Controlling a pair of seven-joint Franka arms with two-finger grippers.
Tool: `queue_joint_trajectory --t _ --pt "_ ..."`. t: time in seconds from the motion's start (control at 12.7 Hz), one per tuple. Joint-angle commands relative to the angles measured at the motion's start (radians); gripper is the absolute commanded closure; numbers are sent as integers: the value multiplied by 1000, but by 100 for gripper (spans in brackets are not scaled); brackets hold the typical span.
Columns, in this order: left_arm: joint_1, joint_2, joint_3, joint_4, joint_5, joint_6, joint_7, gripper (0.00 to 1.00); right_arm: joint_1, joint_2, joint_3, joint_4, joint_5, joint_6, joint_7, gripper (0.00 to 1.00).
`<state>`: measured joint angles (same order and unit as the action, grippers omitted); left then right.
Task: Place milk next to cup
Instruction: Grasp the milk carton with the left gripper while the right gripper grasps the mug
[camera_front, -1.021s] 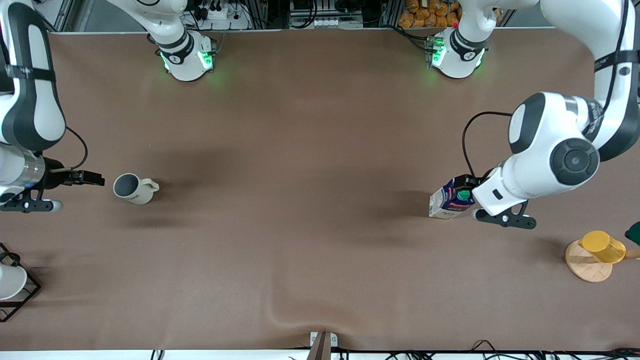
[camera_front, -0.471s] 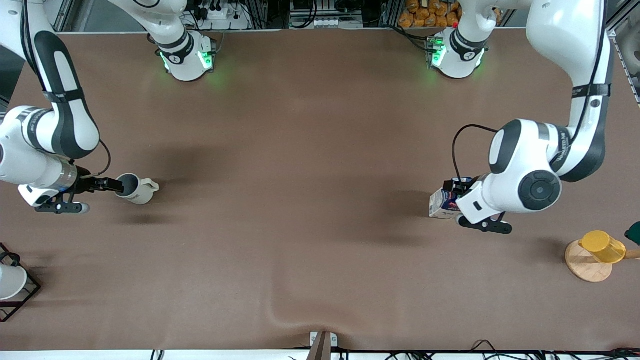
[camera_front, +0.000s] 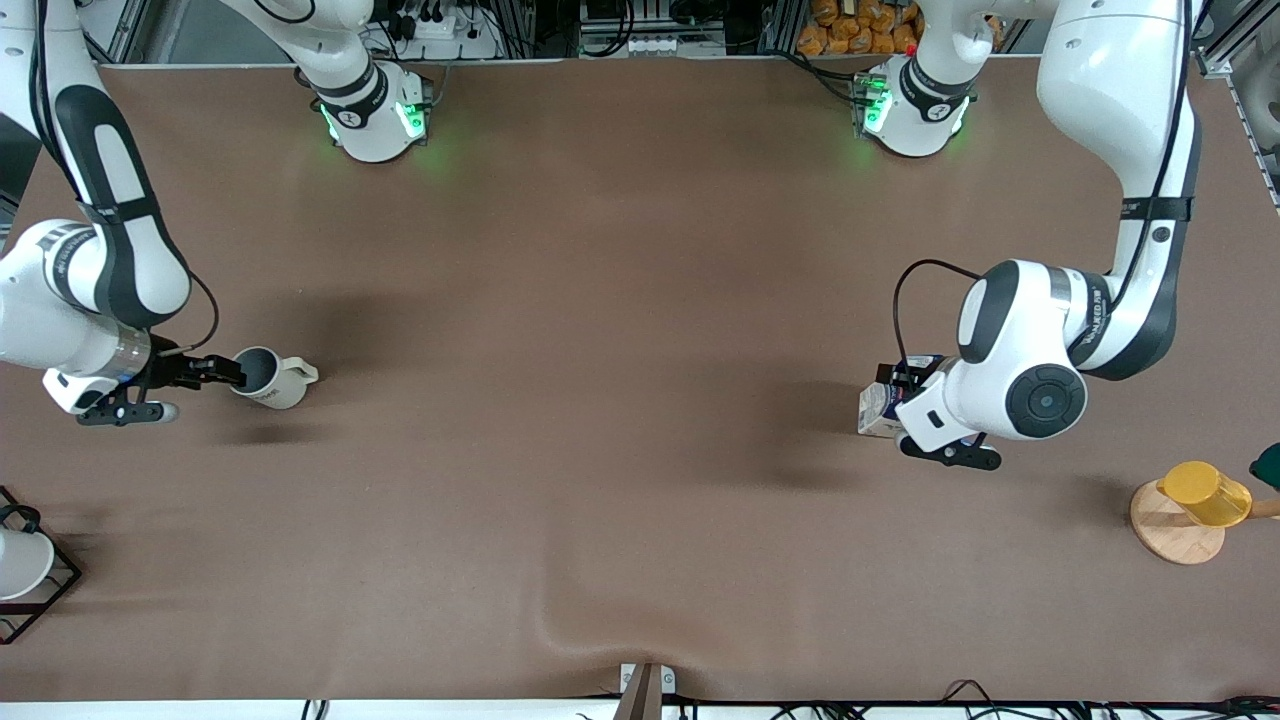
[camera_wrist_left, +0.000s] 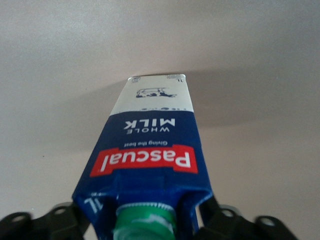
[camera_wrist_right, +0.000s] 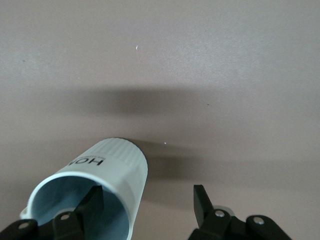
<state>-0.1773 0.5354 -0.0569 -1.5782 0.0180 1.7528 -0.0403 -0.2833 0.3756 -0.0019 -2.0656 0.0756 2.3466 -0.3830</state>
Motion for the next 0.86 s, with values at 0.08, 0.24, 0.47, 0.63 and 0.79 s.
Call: queue_joint_trajectory --t 0.08,0.24,0.47,0.63,0.79 --pt "-2 0 2 9 -3 10 -15 100 -2 -12 19 -57 21 65 -17 91" --pt "-1 -5 2 14 -6 10 -15 100 7 -20 20 -50 21 47 -5 100" --pt "7 -9 2 29 -12 13 -16 100 38 -35 23 31 23 -120 70 100" --pt "15 -17 2 55 -12 13 -19 100 90 -53 23 140 23 -324 192 100" --pt "21 -29 5 73 -12 13 -27 100 171 -60 23 237 23 -478 371 100"
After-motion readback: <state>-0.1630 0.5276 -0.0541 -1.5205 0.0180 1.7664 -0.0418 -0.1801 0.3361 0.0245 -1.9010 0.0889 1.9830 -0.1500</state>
